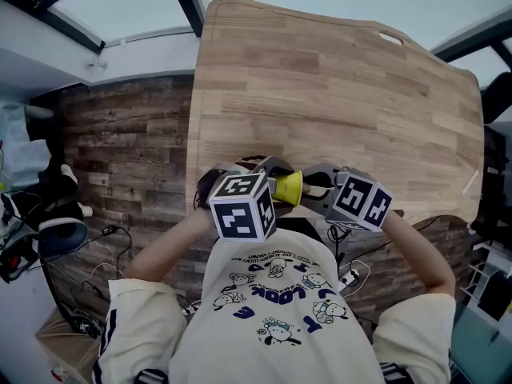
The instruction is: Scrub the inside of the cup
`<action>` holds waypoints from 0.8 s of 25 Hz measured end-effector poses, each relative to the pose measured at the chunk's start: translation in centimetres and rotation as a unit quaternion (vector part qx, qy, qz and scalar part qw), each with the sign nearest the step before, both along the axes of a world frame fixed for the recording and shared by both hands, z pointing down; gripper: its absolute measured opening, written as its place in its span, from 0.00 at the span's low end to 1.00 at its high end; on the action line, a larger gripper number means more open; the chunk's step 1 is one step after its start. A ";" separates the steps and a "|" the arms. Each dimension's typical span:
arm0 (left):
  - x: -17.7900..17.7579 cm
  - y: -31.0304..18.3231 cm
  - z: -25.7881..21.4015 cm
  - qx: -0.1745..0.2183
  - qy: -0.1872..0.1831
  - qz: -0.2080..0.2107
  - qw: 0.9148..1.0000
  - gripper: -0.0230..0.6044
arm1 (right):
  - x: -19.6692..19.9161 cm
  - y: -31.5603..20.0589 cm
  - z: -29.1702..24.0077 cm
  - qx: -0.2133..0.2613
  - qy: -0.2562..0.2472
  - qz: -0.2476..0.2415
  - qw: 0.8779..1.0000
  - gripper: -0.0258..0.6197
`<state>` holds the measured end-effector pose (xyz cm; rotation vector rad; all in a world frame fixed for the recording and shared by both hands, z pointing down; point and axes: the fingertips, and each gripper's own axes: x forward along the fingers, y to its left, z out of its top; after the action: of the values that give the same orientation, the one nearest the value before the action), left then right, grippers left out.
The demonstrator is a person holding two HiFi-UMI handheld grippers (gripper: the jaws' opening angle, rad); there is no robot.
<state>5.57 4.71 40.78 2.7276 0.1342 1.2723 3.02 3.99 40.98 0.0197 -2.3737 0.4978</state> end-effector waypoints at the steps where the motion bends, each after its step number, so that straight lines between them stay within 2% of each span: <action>1: -0.1 0.1 0.0 0.013 -0.006 0.006 1.000 0.51 | 0.0 0.1 0.1 -0.010 -0.003 0.003 1.000 0.17; 4: -0.3 0.6 0.2 0.048 -0.021 0.030 0.998 0.51 | -0.2 0.6 0.2 -0.053 -0.015 0.004 0.998 0.17; 8: -0.1 1.1 0.0 0.070 -0.029 0.042 0.996 0.51 | 0.0 1.3 -0.1 -0.133 -0.041 0.013 0.990 0.17; 11: 0.0 1.3 -0.2 0.091 -0.041 0.051 0.994 0.51 | 0.1 1.5 -0.3 -0.187 -0.063 0.019 0.980 0.17; 15: 0.1 1.7 -0.5 0.122 -0.049 0.066 0.989 0.51 | 0.2 1.9 -0.8 -0.258 -0.095 0.024 0.961 0.17; 20: 0.1 2.0 -0.7 0.128 -0.050 0.074 0.988 0.51 | 0.2 2.3 -1.2 -0.300 -0.110 0.033 0.947 0.17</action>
<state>5.70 6.74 40.07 2.9037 0.1789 1.5647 3.19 6.30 39.80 -0.2449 -2.3377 1.2937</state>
